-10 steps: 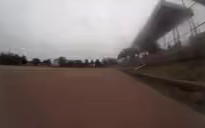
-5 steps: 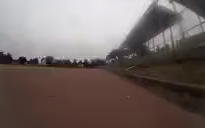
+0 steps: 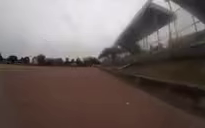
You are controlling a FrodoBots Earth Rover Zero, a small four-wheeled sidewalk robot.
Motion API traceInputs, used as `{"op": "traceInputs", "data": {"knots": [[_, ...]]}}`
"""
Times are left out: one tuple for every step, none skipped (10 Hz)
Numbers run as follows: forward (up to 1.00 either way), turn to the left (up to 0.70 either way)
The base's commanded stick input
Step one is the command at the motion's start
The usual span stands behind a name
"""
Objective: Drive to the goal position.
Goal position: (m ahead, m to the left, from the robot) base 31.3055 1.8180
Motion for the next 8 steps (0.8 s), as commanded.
{"op": "traceInputs", "data": {"knots": [[1.0,0.0],[1.0,0.0],[1.0,0.0],[1.0,0.0],[1.0,0.0],[1.0,0.0],[1.0,0.0],[1.0,0.0]]}}
